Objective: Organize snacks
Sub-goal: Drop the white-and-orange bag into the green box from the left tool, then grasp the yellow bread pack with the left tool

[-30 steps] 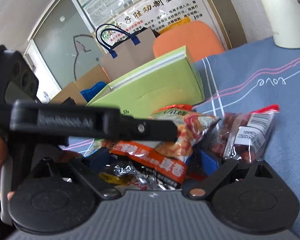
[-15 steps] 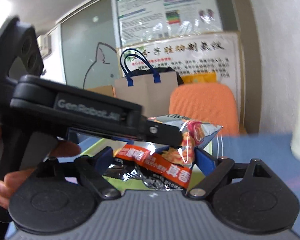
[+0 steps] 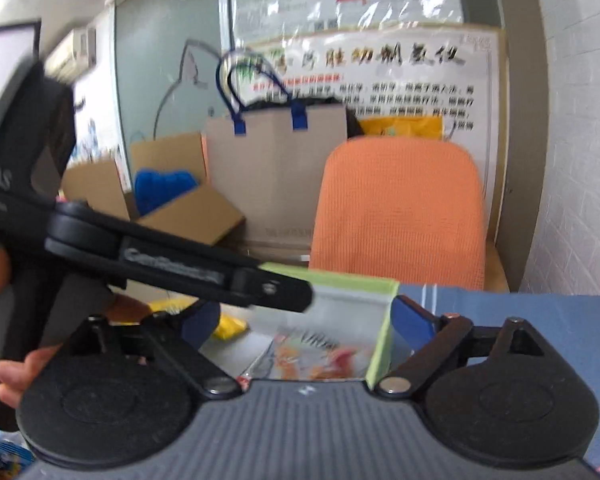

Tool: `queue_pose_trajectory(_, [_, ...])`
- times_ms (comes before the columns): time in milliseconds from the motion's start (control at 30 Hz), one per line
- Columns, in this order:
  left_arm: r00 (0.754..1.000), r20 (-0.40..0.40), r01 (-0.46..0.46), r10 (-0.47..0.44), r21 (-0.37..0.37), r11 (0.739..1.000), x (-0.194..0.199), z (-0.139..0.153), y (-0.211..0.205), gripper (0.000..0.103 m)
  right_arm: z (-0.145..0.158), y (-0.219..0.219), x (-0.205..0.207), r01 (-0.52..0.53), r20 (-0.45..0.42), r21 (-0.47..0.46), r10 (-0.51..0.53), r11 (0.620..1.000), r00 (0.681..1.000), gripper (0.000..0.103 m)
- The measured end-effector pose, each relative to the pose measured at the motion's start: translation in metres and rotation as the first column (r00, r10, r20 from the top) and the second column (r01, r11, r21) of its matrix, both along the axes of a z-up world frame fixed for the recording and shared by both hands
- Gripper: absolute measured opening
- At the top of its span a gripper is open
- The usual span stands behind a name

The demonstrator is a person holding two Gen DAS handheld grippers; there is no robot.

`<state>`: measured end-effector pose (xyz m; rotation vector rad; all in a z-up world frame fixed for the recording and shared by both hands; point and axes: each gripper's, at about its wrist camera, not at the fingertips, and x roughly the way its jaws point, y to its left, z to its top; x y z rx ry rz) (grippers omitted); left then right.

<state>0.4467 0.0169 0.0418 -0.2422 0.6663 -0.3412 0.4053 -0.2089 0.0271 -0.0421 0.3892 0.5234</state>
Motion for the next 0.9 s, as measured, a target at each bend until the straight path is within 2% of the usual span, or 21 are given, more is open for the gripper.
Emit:
queue_pose_trajectory(100, [0.999,0.047,0.03,-0.027,-0.049,0.998,-0.026,0.017,0.005,0.065,0.018,-0.003,-0.036,0.0,0.069,-0.012,0.001,1.0,0.998,0.093])
queue_pose_trajectory(200, [0.993,0.097,0.071,-0.066,-0.051,0.996,-0.06,0.033,0.0,0.068,0.027,-0.006,-0.079,0.018,0.121,-0.014,-0.016,1.0,0.993,0.093])
queue_pose_trajectory(400, [0.983,0.135,0.131,-0.125,-0.038,0.991,-0.127,0.041,-0.008,0.073,0.013,-0.015,-0.157,0.057,0.104,0.022,-0.059,0.998,0.993,0.093])
queue_pose_trajectory(567, [0.991,0.095,0.092,-0.09,-0.016,0.996,-0.18,0.017,-0.001,0.079,-0.025,-0.005,-0.199,0.041,-0.021,0.08,-0.04,0.996,0.999,0.093])
queue_pose_trajectory(700, [0.999,-0.004,0.032,-0.033,-0.036,0.999,-0.211,-0.016,0.017,0.078,-0.06,0.017,-0.218,0.002,-0.142,0.14,0.018,0.99,0.99,0.093])
queue_pose_trajectory(800, [0.998,-0.06,0.005,-0.011,-0.091,0.996,-0.222,-0.034,0.027,0.078,-0.072,0.033,-0.222,-0.009,-0.183,0.165,0.04,0.986,0.982,0.093])
queue_pose_trajectory(900, [0.996,-0.084,-0.004,-0.006,-0.12,0.993,-0.223,-0.041,0.029,0.078,-0.076,0.045,-0.222,0.004,-0.185,0.137,0.022,0.991,0.982,0.093])
